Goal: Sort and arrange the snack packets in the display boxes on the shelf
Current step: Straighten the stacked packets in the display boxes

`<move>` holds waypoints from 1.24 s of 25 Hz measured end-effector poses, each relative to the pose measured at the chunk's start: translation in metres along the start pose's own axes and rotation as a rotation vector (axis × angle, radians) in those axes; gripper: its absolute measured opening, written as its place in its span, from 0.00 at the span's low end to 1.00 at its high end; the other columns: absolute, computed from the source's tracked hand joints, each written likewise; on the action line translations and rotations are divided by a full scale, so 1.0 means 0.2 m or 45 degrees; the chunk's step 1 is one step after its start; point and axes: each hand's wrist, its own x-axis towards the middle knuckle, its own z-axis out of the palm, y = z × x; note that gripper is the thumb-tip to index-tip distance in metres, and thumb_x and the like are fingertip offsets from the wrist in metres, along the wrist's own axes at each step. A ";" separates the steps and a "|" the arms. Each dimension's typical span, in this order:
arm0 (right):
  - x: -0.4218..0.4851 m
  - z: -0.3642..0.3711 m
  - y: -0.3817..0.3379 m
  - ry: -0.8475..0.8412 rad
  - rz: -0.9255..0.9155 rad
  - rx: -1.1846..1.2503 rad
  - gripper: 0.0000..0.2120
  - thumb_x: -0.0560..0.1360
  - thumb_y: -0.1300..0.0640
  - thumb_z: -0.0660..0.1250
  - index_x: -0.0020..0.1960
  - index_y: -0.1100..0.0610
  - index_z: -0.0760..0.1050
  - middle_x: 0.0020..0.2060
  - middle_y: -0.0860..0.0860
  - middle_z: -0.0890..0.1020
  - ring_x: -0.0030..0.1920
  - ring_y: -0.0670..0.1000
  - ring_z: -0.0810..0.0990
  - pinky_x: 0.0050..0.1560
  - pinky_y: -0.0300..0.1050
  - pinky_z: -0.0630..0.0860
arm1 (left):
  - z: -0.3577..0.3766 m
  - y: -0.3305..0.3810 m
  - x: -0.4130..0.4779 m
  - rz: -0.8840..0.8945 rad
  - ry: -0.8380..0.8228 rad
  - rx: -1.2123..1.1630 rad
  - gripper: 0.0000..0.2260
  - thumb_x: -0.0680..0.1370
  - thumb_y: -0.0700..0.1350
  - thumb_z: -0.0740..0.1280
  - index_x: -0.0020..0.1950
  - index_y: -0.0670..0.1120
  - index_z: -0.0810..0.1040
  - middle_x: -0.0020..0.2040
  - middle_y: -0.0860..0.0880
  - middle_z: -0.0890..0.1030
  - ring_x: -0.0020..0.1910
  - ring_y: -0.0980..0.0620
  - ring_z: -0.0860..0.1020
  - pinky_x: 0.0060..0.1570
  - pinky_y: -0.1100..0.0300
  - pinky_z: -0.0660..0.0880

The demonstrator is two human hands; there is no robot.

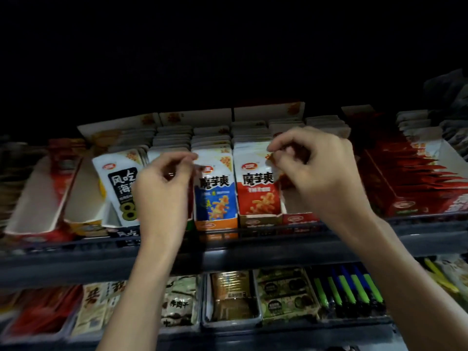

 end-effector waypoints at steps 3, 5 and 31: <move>0.00 0.13 -0.11 -0.202 0.015 0.077 0.06 0.76 0.58 0.68 0.48 0.49 0.82 0.33 0.45 0.81 0.35 0.42 0.77 0.34 0.39 0.73 | -0.13 -0.10 0.07 -0.199 0.141 0.194 0.06 0.77 0.46 0.66 0.44 0.54 0.82 0.40 0.54 0.83 0.43 0.51 0.80 0.44 0.52 0.75; 0.01 0.23 -0.16 -0.338 0.055 0.089 0.08 0.77 0.57 0.67 0.52 0.49 0.82 0.31 0.44 0.80 0.30 0.41 0.75 0.31 0.33 0.68 | -0.18 -0.13 0.07 -0.264 0.122 0.415 0.04 0.77 0.48 0.66 0.46 0.54 0.81 0.39 0.54 0.81 0.42 0.49 0.79 0.42 0.51 0.76; 0.06 0.66 -0.34 -0.296 -0.076 -0.375 0.14 0.78 0.46 0.67 0.62 0.47 0.77 0.54 0.45 0.82 0.54 0.49 0.79 0.52 0.48 0.74 | -0.30 -0.20 0.10 -0.214 -0.084 0.736 0.11 0.76 0.54 0.69 0.56 0.55 0.75 0.48 0.52 0.82 0.48 0.44 0.79 0.44 0.50 0.77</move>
